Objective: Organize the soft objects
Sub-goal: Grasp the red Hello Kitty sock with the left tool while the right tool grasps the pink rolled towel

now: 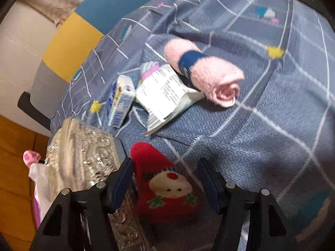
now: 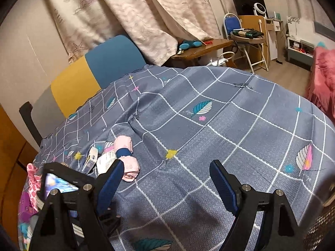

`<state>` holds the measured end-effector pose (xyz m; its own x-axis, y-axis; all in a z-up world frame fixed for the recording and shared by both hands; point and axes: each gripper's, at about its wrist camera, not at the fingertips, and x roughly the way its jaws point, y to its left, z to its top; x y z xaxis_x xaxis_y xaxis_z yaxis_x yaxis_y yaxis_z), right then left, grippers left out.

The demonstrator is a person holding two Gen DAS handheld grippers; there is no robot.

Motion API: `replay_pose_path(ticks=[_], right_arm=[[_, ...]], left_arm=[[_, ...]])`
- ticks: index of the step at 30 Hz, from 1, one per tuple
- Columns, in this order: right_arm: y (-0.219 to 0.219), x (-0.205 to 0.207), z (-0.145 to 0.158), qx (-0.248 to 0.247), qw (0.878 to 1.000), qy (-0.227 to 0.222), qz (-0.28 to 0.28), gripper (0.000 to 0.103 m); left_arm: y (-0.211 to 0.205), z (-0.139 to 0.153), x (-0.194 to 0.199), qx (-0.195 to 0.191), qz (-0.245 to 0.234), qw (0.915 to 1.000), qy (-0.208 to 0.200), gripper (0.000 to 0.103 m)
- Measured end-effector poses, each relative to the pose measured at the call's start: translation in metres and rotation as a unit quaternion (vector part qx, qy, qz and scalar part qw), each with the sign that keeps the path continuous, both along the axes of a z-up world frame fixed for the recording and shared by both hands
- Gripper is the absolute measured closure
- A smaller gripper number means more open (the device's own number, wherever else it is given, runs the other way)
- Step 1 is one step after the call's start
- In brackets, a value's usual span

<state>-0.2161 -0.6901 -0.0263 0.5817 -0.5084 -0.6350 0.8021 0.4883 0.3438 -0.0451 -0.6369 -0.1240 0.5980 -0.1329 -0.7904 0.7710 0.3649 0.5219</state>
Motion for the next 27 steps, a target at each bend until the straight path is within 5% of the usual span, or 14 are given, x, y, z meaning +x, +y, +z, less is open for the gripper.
replay_pose_path(ticks=[5,8,14,21,27], right_arm=[[-0.005,-0.002,-0.004,0.019,1.0,-0.007,-0.004,0.018],[-0.007,-0.004,-0.004,0.021,1.0,-0.01,-0.009,0.018],[-0.006,-0.002,-0.005,0.022,1.0,-0.005,-0.003,0.018],[-0.005,0.006,-0.01,0.022,1.0,0.011,0.008,0.019],[0.0,0.029,-0.026,0.034,0.998,0.04,0.046,0.019]], left_arm=[[-0.002,-0.005,0.001,-0.004,0.003,1.0,-0.008,0.041],[-0.002,-0.004,0.004,-0.022,0.001,0.9997,0.011,0.068],[0.015,-0.003,0.011,-0.07,-0.008,0.9972,0.025,0.085],[0.049,0.019,-0.022,-0.152,-0.043,0.9843,0.078,0.089],[0.095,0.012,-0.058,-0.182,-0.071,0.9747,0.108,0.089]])
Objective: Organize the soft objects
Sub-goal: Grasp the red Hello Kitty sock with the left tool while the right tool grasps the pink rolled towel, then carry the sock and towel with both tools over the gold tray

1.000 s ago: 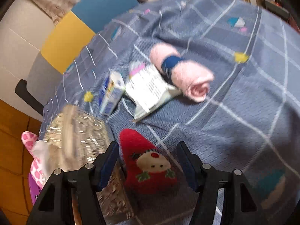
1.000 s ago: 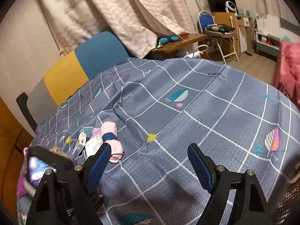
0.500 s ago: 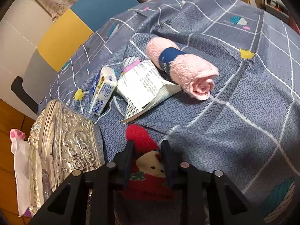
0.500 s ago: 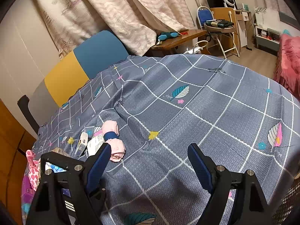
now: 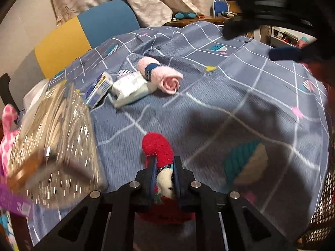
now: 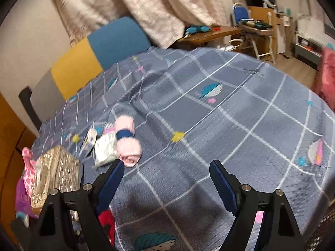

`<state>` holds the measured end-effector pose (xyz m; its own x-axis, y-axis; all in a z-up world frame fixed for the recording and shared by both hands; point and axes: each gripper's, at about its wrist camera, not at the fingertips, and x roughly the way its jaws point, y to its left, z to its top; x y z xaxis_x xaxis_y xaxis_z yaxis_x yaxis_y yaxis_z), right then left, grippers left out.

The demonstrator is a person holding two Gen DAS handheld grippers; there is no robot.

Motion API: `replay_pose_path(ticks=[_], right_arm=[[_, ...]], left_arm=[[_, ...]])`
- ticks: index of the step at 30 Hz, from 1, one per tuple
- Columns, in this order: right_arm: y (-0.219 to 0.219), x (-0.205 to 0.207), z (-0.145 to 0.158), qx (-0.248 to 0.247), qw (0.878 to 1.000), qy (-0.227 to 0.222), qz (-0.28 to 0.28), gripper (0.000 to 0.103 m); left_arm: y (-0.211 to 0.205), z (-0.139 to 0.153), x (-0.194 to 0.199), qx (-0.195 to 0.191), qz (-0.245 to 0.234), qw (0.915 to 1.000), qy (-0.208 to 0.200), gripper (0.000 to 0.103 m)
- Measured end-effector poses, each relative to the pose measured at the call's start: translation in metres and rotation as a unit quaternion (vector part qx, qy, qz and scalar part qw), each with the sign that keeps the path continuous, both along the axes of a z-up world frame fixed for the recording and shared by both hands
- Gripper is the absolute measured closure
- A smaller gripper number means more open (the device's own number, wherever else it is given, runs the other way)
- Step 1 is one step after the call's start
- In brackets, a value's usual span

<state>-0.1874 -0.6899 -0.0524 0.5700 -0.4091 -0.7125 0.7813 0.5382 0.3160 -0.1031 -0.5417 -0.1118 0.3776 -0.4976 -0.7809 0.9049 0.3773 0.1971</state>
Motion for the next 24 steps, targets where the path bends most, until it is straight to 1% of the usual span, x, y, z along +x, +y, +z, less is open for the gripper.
replay_pose_path(ticks=[3,6,7,8,9,10,12,14,15,16,17,18,19,21,24], right_arm=[[-0.005,0.029,-0.008,0.005,0.999,0.009,0.035,0.019],[-0.017,0.069,-0.013,0.014,0.997,0.016,0.073,0.019],[-0.023,0.086,-0.015,0.018,0.996,0.02,0.085,0.019],[-0.03,0.102,-0.019,0.018,0.995,0.029,0.091,0.019],[-0.035,0.117,-0.023,0.016,0.994,0.046,0.094,0.021],[-0.04,0.131,-0.029,0.017,0.993,0.064,0.099,0.025],[-0.047,0.155,-0.043,0.021,0.989,0.096,0.112,0.032],[-0.051,0.171,-0.054,0.027,0.985,0.119,0.122,0.039],[-0.052,0.176,-0.059,0.033,0.984,0.127,0.122,0.042],[-0.053,0.177,-0.063,0.039,0.984,0.129,0.119,0.046],[-0.054,0.177,-0.066,0.05,0.985,0.122,0.115,0.049],[-0.055,0.175,-0.068,0.063,0.986,0.106,0.114,0.061],[-0.053,0.172,-0.067,0.066,0.986,0.101,0.113,0.063],[-0.05,0.165,-0.063,0.058,0.987,0.104,0.109,0.065],[-0.043,0.139,-0.051,0.055,0.989,0.089,0.103,0.066]], left_arm=[[0.018,0.0,-0.003,-0.023,-0.007,0.9997,0.003,0.089],[0.024,-0.001,0.007,-0.035,-0.011,0.9992,0.014,0.086],[0.026,-0.001,0.011,-0.04,-0.006,0.999,0.02,0.085],[0.027,-0.001,0.017,-0.043,-0.002,0.9984,0.035,0.085],[0.029,-0.001,0.021,-0.049,0.0,0.9975,0.05,0.083],[0.032,-0.001,0.026,-0.057,0.005,0.9961,0.066,0.08],[0.033,-0.003,0.031,-0.058,0.009,0.9947,0.084,0.079],[0.033,-0.004,0.035,-0.064,0.01,0.993,0.099,0.074],[0.033,-0.005,0.038,-0.065,0.016,0.9918,0.109,0.069],[0.034,-0.007,0.041,-0.065,0.021,0.9905,0.119,0.067],[0.035,-0.008,0.044,-0.068,0.024,0.9887,0.131,0.066],[0.035,-0.011,0.047,-0.072,0.03,0.9866,0.143,0.065],[0.036,-0.012,0.048,-0.074,0.032,0.9857,0.148,0.065],[0.035,-0.013,0.05,-0.077,0.031,0.9845,0.155,0.064],[0.036,-0.015,0.051,-0.08,0.029,0.9835,0.16,0.059]])
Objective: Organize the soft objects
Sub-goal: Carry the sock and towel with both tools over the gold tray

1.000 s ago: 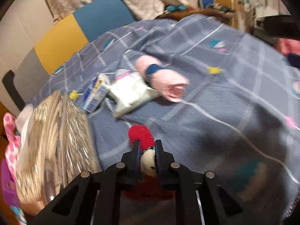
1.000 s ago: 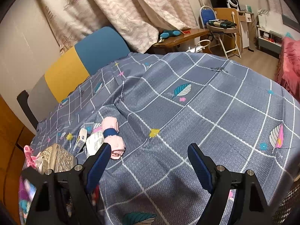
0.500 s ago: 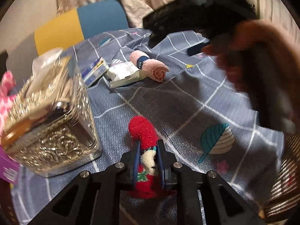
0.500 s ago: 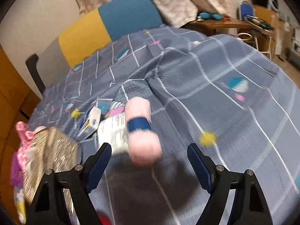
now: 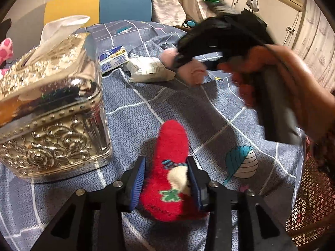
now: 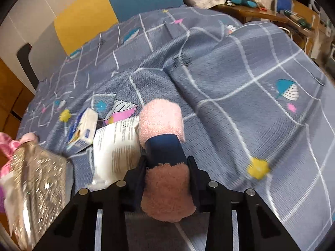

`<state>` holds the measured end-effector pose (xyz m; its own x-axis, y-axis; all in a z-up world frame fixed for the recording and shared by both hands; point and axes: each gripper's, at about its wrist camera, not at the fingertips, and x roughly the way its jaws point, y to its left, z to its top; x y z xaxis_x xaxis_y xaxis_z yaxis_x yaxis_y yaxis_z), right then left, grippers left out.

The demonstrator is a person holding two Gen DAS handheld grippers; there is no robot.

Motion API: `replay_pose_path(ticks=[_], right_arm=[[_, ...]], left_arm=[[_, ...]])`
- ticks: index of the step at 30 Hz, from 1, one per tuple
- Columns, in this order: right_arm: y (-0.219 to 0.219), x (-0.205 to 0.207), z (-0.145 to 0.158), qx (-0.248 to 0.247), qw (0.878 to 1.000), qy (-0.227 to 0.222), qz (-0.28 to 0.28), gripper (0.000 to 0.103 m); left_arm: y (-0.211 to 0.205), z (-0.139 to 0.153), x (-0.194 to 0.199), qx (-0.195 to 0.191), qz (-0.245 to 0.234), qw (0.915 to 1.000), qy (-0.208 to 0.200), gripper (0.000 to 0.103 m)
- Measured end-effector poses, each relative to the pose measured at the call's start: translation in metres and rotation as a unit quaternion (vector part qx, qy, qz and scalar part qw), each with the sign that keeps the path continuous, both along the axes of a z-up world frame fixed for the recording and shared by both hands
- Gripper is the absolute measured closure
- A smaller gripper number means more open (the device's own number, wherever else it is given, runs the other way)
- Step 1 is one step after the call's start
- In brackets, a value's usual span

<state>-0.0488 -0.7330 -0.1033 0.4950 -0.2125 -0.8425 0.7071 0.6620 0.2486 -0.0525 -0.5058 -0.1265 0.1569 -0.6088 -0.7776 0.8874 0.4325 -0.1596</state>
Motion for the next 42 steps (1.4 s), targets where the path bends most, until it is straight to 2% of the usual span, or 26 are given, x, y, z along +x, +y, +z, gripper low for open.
replay_pose_path(ticks=[5,7,9,12,15,23,28,34,38,42], right_arm=[[0.017,-0.056,0.019,0.002,0.999,-0.032,-0.021,0.066],[0.026,-0.08,0.023,0.008,0.998,-0.05,-0.029,0.066],[0.036,-0.097,0.027,0.011,0.997,-0.067,-0.038,0.066],[0.042,-0.115,0.024,0.017,0.994,-0.092,-0.052,0.066],[0.035,-0.114,0.022,0.047,0.991,-0.111,-0.055,0.066],[0.04,-0.11,0.023,0.061,0.99,-0.121,-0.038,0.066],[0.046,-0.114,0.029,0.031,0.991,-0.121,-0.042,0.066],[0.066,-0.114,0.04,-0.022,0.993,-0.111,-0.038,0.066],[0.089,-0.117,0.049,-0.047,0.992,-0.113,-0.031,0.066],[0.113,-0.123,0.059,-0.044,0.99,-0.128,-0.029,0.066]], left_arm=[[0.001,-0.002,0.006,-0.009,0.008,0.9998,0.018,0.061],[0.002,-0.001,0.004,-0.009,0.005,0.9998,0.018,0.071],[0.0,0.0,0.002,-0.008,-0.005,0.9997,0.021,0.075],[0.002,0.008,0.0,-0.013,-0.008,0.9995,0.026,0.077],[0.014,0.016,-0.001,-0.021,-0.001,0.9992,0.035,0.077],[0.051,0.029,-0.012,-0.023,0.007,0.9983,0.053,0.077],[0.092,0.048,-0.009,-0.036,0.026,0.9977,0.051,0.077],[0.163,0.069,0.021,-0.064,0.09,0.9929,0.046,0.077],[0.216,0.081,0.046,-0.082,0.147,0.9843,0.051,0.077],[0.269,0.089,0.07,-0.103,0.204,0.9721,0.054,0.077]])
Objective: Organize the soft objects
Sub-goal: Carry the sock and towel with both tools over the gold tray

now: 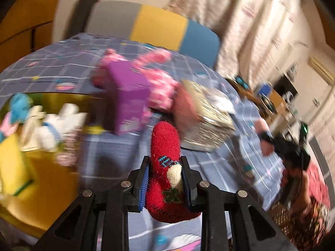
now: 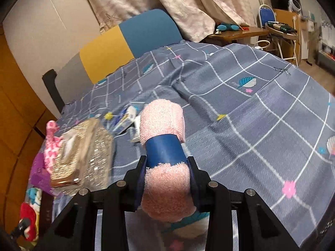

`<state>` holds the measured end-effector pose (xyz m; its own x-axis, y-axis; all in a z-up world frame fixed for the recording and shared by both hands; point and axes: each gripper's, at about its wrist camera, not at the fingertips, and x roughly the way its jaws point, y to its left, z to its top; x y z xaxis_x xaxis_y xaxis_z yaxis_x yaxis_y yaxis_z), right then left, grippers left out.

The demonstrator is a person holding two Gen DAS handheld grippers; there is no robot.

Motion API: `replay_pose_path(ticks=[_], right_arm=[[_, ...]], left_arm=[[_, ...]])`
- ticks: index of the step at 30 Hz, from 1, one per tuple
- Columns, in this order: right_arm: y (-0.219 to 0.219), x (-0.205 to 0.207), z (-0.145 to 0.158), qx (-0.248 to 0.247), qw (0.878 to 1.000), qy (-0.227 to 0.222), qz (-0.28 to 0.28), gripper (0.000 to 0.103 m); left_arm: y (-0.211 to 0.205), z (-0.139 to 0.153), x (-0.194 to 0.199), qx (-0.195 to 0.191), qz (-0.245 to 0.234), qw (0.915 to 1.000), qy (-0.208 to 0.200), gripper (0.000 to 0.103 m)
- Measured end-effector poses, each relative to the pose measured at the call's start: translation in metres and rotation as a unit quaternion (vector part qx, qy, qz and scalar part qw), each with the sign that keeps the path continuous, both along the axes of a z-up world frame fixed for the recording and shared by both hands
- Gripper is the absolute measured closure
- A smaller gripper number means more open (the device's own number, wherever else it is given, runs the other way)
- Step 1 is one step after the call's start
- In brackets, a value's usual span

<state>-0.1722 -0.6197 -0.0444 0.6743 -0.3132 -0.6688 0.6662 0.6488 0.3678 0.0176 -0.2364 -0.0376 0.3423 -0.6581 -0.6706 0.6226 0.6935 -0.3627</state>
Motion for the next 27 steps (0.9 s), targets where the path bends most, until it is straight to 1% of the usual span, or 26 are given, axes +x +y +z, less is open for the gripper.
replay_pose_path(ticks=[2,5,9,12,14,17,19,21,22,25,27], right_arm=[[0.012,-0.002,0.004,0.004,1.0,-0.008,0.0,0.066],[0.034,-0.004,0.015,0.004,1.0,-0.016,0.004,0.066],[0.071,-0.003,0.037,0.001,0.999,-0.042,0.028,0.066],[0.101,0.002,0.055,-0.015,0.997,-0.056,0.05,0.066],[0.122,0.008,0.065,-0.025,0.996,-0.063,0.066,0.066],[0.152,0.017,0.077,-0.032,0.992,-0.073,0.093,0.066],[0.17,0.025,0.083,-0.036,0.99,-0.076,0.11,0.066],[0.191,0.034,0.087,-0.04,0.988,-0.077,0.13,0.065],[0.201,0.039,0.088,-0.042,0.986,-0.076,0.139,0.065],[0.227,0.053,0.09,-0.042,0.981,-0.075,0.174,0.065],[0.249,0.069,0.088,-0.041,0.974,-0.067,0.211,0.065]], left_arm=[[0.024,0.002,0.011,-0.007,0.028,0.9996,0.002,0.077],[0.061,-0.001,0.03,-0.004,0.073,0.9973,0.013,0.077],[0.099,-0.019,0.057,0.002,0.123,0.9913,0.047,0.077],[0.114,-0.034,0.074,0.022,0.143,0.9872,0.068,0.077],[0.116,-0.044,0.083,0.04,0.146,0.9848,0.085,0.077],[0.117,-0.058,0.091,0.049,0.141,0.9834,0.104,0.074],[0.117,-0.066,0.097,0.056,0.147,0.9816,0.108,0.063],[0.114,-0.07,0.104,0.053,0.144,0.9811,0.118,0.058],[0.114,-0.069,0.106,0.05,0.143,0.981,0.121,0.056],[0.118,-0.058,0.106,0.027,0.127,0.9856,0.108,0.054],[0.126,-0.045,0.103,0.016,0.124,0.9883,0.087,0.054]])
